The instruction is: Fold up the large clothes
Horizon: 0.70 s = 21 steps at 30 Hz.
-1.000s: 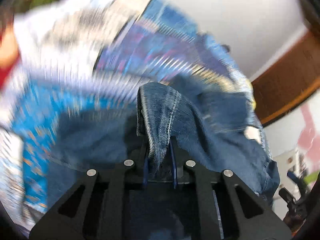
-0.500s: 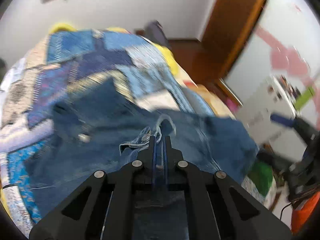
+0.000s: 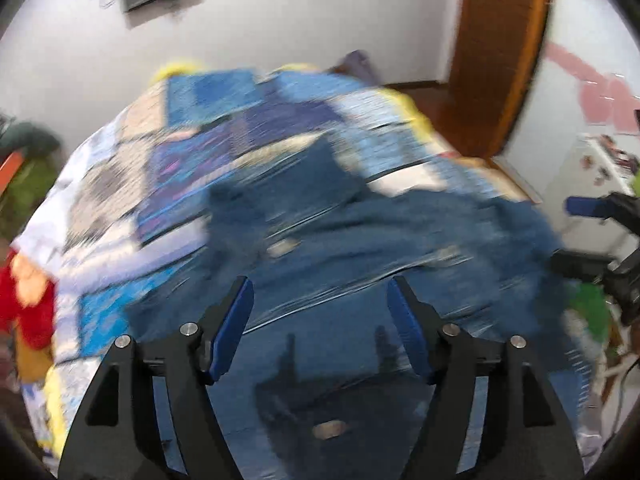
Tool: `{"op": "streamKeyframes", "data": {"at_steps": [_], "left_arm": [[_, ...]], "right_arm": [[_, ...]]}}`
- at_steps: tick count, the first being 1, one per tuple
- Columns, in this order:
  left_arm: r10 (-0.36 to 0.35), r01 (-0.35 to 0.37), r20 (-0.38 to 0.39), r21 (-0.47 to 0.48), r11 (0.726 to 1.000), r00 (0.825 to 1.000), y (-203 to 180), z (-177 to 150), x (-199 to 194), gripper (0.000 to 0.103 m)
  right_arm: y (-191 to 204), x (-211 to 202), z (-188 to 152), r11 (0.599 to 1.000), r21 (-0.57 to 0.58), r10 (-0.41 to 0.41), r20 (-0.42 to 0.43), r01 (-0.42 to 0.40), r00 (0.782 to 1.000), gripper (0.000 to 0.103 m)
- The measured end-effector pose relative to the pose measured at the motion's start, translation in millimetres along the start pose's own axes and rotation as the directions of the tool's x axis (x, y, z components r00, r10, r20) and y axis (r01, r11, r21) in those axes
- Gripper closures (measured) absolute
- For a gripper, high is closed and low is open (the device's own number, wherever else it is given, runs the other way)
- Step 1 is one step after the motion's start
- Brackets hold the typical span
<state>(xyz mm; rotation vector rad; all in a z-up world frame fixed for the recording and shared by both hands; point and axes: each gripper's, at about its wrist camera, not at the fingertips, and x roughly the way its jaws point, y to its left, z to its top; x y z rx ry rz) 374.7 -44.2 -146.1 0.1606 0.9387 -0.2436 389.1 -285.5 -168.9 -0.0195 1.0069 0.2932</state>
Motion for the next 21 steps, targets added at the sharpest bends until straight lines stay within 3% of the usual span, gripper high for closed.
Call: {"op": "streamKeyframes", "data": {"at_steps": [6, 11, 15, 21], "left_arm": [[0.099, -0.114, -0.159, -0.084, 0.99, 0.982, 77.6, -56.8, 46.3, 0.034], [0.128, -0.163, -0.247, -0.128, 0.978, 0.96, 106.7, -96.9, 82.5, 0.033], [0.116, -0.155, -0.217, -0.171, 0.973, 0.969, 114.2, -114.2, 87.1, 0.025], [0.174, -0.201, -0.185, -0.135, 0.97, 0.967, 103.9, -121.4, 83.5, 0.021]], "right_arm": [[38.0, 72.7, 18.3, 0.998, -0.031, -0.052, -0.095, 0.05, 0.994, 0.0], [39.5, 128.1, 14.5, 0.996, -0.013, -0.088, -0.222, 0.087, 0.971, 0.0], [28.5, 145.2, 1.5, 0.99, -0.066, -0.138, -0.288, 0.125, 0.948, 0.0], [-17.4, 115.3, -7.3, 0.992, 0.117, -0.015, -0.301, 0.052, 0.954, 0.0]]}}
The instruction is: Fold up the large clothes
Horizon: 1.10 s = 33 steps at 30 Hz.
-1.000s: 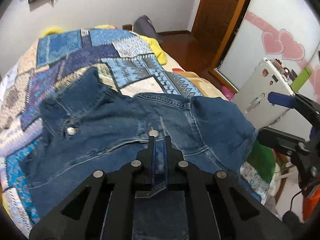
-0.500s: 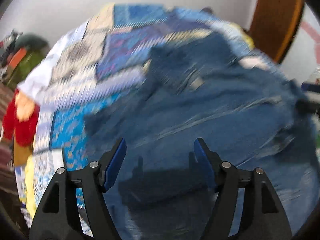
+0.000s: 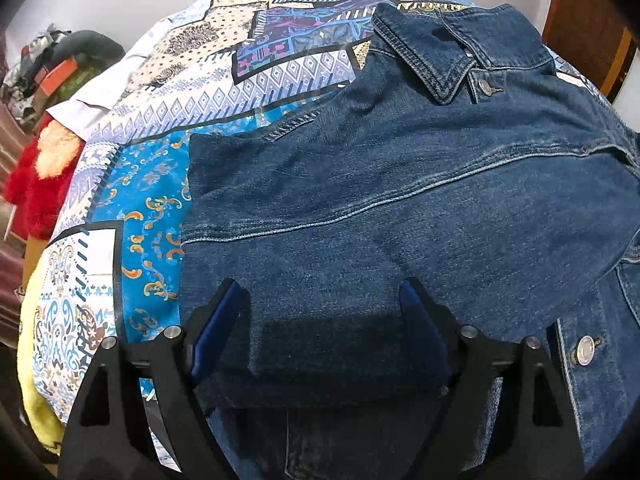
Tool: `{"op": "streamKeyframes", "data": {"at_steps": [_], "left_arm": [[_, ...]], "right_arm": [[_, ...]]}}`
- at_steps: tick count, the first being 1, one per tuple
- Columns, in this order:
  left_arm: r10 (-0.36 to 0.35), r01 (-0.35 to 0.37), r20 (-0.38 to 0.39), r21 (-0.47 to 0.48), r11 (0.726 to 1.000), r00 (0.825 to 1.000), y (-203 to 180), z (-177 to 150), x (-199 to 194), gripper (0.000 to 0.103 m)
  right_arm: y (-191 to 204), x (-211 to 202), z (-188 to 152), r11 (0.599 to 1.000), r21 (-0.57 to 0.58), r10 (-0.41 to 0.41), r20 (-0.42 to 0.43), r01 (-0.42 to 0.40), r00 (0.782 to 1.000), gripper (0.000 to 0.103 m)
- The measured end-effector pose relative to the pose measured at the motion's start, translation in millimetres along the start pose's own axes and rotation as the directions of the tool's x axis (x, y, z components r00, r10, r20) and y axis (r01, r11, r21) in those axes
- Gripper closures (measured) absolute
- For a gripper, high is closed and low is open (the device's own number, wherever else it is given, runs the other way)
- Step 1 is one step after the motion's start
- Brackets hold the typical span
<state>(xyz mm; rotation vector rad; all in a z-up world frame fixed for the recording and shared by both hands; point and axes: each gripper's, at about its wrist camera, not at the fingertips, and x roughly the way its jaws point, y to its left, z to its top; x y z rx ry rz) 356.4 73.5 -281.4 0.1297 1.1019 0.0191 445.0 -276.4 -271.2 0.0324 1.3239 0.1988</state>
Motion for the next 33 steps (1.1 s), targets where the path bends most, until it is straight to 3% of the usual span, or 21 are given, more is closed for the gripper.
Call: {"op": "streamKeyframes", "data": {"at_steps": [2, 9, 13, 18, 21, 23, 26, 28, 33], "left_arm": [[0.018, -0.018, 0.002, 0.011, 1.0, 1.0, -4.5, -2.1, -3.2, 0.022], [0.045, -0.048, 0.028, 0.097, 0.994, 0.999, -24.8, -5.6, -24.4, 0.022], [0.02, -0.03, 0.08, 0.121, 0.992, 0.997, -42.8, 2.8, -52.7, 0.022], [-0.04, 0.012, 0.177, 0.157, 0.988, 0.983, -75.6, 24.9, -95.3, 0.021], [-0.086, 0.051, 0.208, 0.167, 0.985, 0.974, -97.5, 42.4, -112.9, 0.014], [-0.129, 0.094, 0.215, 0.164, 0.982, 0.968, -111.9, 54.7, -120.7, 0.008], [-0.201, 0.17, 0.183, 0.175, 0.97, 0.962, -136.0, 73.6, -120.6, 0.008], [-0.241, 0.213, 0.145, 0.184, 0.959, 0.96, -153.8, 84.1, -114.5, 0.008], [-0.283, 0.273, 0.037, 0.172, 0.947, 0.959, -189.7, 96.4, -80.1, 0.008]], "right_arm": [[-10.6, -11.6, -5.6, 0.998, 0.037, 0.047, 0.0, -0.047, 0.999, 0.0], [-32.7, -77.3, -24.7, 0.995, 0.017, -0.096, 0.15, 0.095, 0.984, 0.0], [-55.3, -123.9, -37.4, 0.989, 0.045, -0.146, 0.252, 0.139, 0.957, 0.0], [-91.1, -177.5, -59.0, 0.971, 0.114, -0.238, 0.359, 0.21, 0.903, 0.0], [-117.2, -195.8, -76.1, 0.956, 0.162, -0.291, 0.382, 0.246, 0.877, 0.0], [-132.8, -199.4, -85.9, 0.947, 0.19, -0.314, 0.378, 0.258, 0.871, 0.0], [-164.9, -192.6, -105.6, 0.938, 0.245, -0.318, 0.335, 0.244, 0.887, 0.0], [-190.4, -176.3, -119.8, 0.931, 0.299, -0.296, 0.278, 0.211, 0.914, 0.0], [-246.2, -126.9, -155.0, 0.887, 0.459, -0.154, 0.177, 0.057, 0.972, 0.0]]}}
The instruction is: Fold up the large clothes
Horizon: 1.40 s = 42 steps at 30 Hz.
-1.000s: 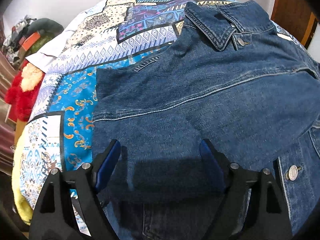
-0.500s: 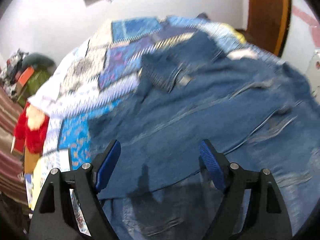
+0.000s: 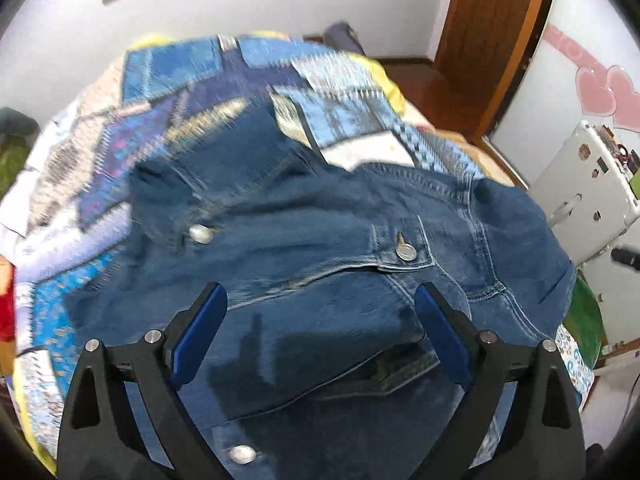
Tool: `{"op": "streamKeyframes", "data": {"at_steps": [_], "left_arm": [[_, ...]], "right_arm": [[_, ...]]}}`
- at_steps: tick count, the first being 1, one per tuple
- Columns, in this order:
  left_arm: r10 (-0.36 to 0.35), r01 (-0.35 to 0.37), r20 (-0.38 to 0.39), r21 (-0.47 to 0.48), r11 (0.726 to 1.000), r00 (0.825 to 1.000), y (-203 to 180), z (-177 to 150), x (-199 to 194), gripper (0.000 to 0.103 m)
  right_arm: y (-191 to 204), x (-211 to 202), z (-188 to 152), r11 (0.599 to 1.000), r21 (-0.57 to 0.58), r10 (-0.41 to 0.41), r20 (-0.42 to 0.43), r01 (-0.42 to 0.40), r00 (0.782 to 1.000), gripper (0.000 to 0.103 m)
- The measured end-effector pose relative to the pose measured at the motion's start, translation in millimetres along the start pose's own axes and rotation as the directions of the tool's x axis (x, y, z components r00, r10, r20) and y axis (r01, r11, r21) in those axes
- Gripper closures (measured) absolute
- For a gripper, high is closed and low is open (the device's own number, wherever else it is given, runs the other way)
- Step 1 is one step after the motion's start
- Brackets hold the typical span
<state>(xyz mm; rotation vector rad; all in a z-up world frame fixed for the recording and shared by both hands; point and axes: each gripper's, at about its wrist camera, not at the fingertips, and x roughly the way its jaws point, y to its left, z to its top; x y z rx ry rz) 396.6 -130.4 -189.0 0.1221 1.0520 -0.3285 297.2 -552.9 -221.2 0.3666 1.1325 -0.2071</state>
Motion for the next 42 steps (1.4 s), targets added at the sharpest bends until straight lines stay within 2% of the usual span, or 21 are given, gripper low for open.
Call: {"op": "streamKeyframes", "data": {"at_steps": [3, 5, 9, 11, 15, 18, 20, 24, 29, 33, 34, 38, 40, 42], "left_arm": [[-0.03, 0.027, -0.072, -0.037, 0.999, 0.997, -5.7, -2.2, 28.4, 0.008], [-0.038, 0.033, -0.089, -0.056, 0.998, 0.995, -7.9, -4.1, 38.9, 0.008], [-0.042, 0.035, -0.098, -0.066, 0.997, 0.994, -15.0, -6.7, 54.0, 0.007], [-0.049, 0.042, -0.102, -0.067, 0.997, 0.994, -16.8, -6.1, 57.6, 0.007], [-0.062, 0.054, -0.105, -0.078, 0.996, 0.993, -15.6, -3.5, 59.3, 0.007], [-0.07, 0.061, -0.101, -0.086, 0.994, 0.992, -13.6, -3.4, 59.6, 0.008], [-0.067, 0.059, -0.093, -0.09, 0.994, 0.993, -12.4, -3.7, 57.9, 0.008], [-0.038, 0.033, -0.06, -0.073, 0.997, 0.997, -11.5, -3.6, 45.4, 0.009], [0.012, -0.01, 0.034, -0.053, 0.999, 0.999, -3.1, -2.4, 4.8, 0.01], [0.029, -0.019, 0.12, -0.09, 0.996, 0.992, 15.2, -6.0, -34.0, 0.01], [0.029, -0.015, 0.139, -0.103, 0.995, 0.99, 21.8, -6.6, -41.4, 0.01], [0.029, 0.006, 0.205, -0.166, 0.986, 0.978, 49.2, -16.8, -73.9, 0.01], [0.034, 0.01, 0.226, -0.192, 0.981, 0.974, 64.4, -24.6, -86.7, 0.01], [0.049, 0.001, 0.234, -0.207, 0.978, 0.971, 76.2, -33.1, -94.8, 0.01]], "right_arm": [[-30.2, 32.9, -10.6, 0.981, 0.165, 0.117, -0.063, -0.106, 0.991, 0.001], [-43.4, 48.6, -14.4, 0.962, 0.239, 0.155, -0.074, -0.134, 0.985, 0.002], [-55.9, 76.1, -11.8, 0.936, 0.315, 0.194, -0.094, -0.156, 0.977, 0.006], [-57.3, 90.6, -9.6, 0.924, 0.343, 0.216, -0.1, -0.17, 0.971, 0.012], [-53.7, 107.3, -1.2, 0.918, 0.362, 0.205, -0.085, -0.162, 0.975, 0.021], [-58.1, 112.8, 7.9, 0.914, 0.382, 0.175, -0.068, -0.136, 0.982, 0.042], [-58.9, 114.2, 14.7, 0.917, 0.381, 0.149, -0.06, -0.115, 0.987, 0.071], [-45.3, 98.7, 26.9, 0.941, 0.323, 0.114, -0.019, -0.101, 0.993, 0.082], [-5.5, 41.3, 43.3, 0.974, 0.188, 0.102, 0.113, -0.122, 0.988, 0.085], [52.8, -25.7, 52.3, 0.983, 0.034, 0.168, 0.253, -0.183, 0.953, 0.085], [75.5, -44.0, 52.6, 0.977, -0.017, 0.21, 0.282, -0.214, 0.936, 0.085], [151.7, -79.8, 48.3, 0.932, -0.159, 0.359, 0.296, -0.325, 0.885, 0.087], [198.9, -83.3, 42.9, 0.893, -0.234, 0.437, 0.252, -0.384, 0.864, 0.087], [246.1, -72.9, 35.0, 0.858, -0.286, 0.485, 0.179, -0.427, 0.856, 0.087]]}}
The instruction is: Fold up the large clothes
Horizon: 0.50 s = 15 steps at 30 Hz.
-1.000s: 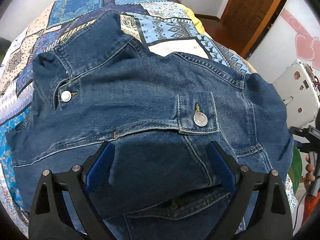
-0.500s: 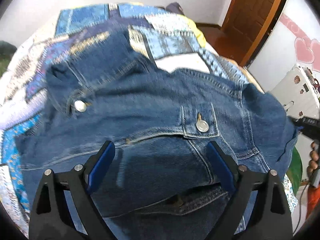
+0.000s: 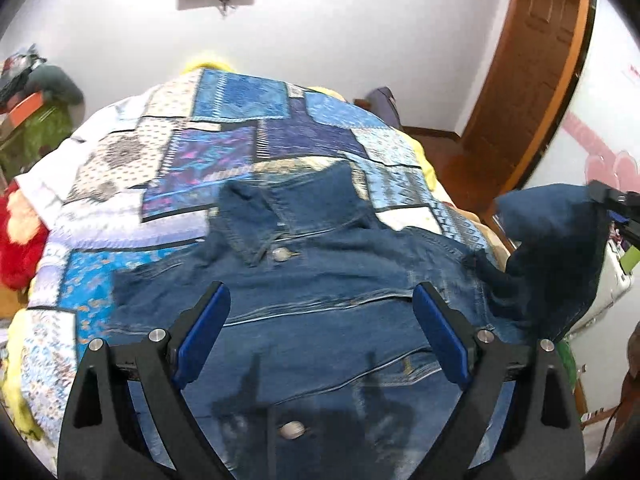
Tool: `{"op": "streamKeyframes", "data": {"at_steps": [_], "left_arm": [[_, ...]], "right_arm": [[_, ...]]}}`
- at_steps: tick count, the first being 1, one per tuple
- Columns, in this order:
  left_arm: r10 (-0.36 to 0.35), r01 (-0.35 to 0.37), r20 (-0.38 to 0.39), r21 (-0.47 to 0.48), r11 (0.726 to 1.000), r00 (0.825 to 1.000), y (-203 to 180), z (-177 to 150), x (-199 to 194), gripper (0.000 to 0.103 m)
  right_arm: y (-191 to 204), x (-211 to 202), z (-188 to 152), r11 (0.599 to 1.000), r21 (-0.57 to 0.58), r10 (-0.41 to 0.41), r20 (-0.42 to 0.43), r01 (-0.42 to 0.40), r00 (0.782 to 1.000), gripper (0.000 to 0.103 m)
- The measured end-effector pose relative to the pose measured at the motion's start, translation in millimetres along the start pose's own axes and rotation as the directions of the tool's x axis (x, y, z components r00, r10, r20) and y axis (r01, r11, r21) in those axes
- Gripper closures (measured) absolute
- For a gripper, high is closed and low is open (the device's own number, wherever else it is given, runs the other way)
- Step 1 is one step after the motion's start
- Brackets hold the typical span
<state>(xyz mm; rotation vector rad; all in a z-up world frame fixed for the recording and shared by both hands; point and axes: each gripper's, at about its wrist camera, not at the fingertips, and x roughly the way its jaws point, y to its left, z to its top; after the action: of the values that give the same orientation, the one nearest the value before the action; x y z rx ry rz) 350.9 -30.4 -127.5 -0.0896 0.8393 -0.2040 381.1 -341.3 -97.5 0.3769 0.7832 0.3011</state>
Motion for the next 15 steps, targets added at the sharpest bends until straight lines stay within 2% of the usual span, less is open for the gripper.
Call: {"op": "streamKeyframes", "data": {"at_steps": [4, 7, 8, 10, 12, 15], "left_arm": [[0.04, -0.039, 0.016, -0.032, 0.999, 0.999, 34.7, -15.3, -20.2, 0.01], [0.053, -0.054, -0.009, -0.073, 0.996, 0.999, 60.9, -29.9, -25.1, 0.01], [0.058, -0.06, -0.022, -0.084, 0.995, 0.998, 68.5, -34.9, -25.0, 0.01], [0.068, -0.072, -0.049, -0.094, 0.993, 0.996, 79.8, -43.8, -23.9, 0.01], [0.08, -0.087, -0.074, -0.094, 0.992, 0.994, 87.3, -51.9, -21.3, 0.01], [0.082, -0.09, -0.093, -0.088, 0.992, 0.992, 88.1, -57.2, -17.6, 0.01]], "right_arm": [[53.4, 64.3, -27.9, 0.997, -0.081, 0.011, -0.133, -0.022, 0.991, 0.087], [65.3, 101.9, -57.7, 0.995, -0.096, -0.007, -0.236, -0.016, 0.972, 0.087], [65.5, 117.5, -71.5, 0.996, -0.089, -0.022, -0.281, -0.003, 0.959, 0.087], [58.5, 132.4, -90.6, 0.997, -0.075, -0.047, -0.345, 0.023, 0.937, 0.086], [53.2, 138.9, -99.3, 0.998, -0.065, -0.047, -0.377, 0.024, 0.925, 0.086], [45.8, 124.4, -96.9, 0.996, -0.082, -0.058, -0.365, 0.03, 0.929, 0.086]]}}
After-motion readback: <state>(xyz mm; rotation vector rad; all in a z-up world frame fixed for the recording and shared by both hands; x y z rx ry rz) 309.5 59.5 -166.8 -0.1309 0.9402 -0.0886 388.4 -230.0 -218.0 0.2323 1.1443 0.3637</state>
